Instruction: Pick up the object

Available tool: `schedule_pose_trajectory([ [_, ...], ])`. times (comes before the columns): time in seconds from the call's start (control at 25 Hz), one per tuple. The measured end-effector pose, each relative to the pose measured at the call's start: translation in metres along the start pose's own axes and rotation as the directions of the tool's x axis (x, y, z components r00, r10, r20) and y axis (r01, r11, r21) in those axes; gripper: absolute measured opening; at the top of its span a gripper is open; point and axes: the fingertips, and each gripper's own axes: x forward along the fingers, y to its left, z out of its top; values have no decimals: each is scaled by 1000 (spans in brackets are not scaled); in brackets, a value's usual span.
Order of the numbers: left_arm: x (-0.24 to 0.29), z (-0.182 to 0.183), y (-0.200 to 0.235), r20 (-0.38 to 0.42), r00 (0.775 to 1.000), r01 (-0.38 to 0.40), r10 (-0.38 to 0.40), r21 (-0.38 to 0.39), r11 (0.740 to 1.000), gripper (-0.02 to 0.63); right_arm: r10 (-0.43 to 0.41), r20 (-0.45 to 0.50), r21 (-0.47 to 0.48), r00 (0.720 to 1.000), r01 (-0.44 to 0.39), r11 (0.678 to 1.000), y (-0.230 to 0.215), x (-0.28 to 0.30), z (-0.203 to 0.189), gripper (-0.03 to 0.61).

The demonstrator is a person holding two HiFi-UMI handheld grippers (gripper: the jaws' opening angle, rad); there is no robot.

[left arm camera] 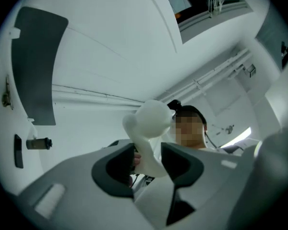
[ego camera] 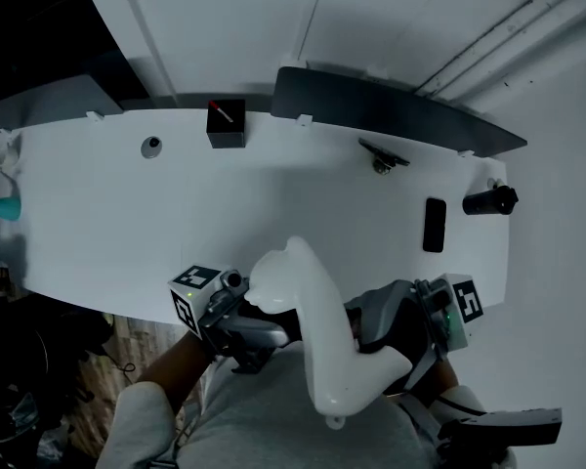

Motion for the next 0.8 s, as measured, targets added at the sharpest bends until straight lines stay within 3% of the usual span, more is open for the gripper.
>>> schedule_pose_trajectory([
  [0.28, 12, -15, -3, -34, 996, 81, -83, -52, 995, 193, 66, 73, 76, 995, -71, 995, 5, -1, 2, 176],
  [0.4, 19, -6, -10, 33, 991, 129, -127, -74, 989, 216, 73, 46, 93, 996, -77, 993, 3, -1, -7, 173],
  [0.6, 22, 0, -16, 35, 991, 130, -131, 17, 991, 217, 65, -52, 57, 997, -62, 996, 5, 0, -20, 173],
  [0.68, 20, 2, -12, 37, 993, 114, -116, 60, 992, 178, 54, -74, 49, 996, -51, 998, 3, -1, -23, 173],
  [0.8, 15, 9, -10, 62, 994, 80, -86, 106, 991, 169, -10, -111, 29, 994, 13, 999, -7, -5, -28, 189],
])
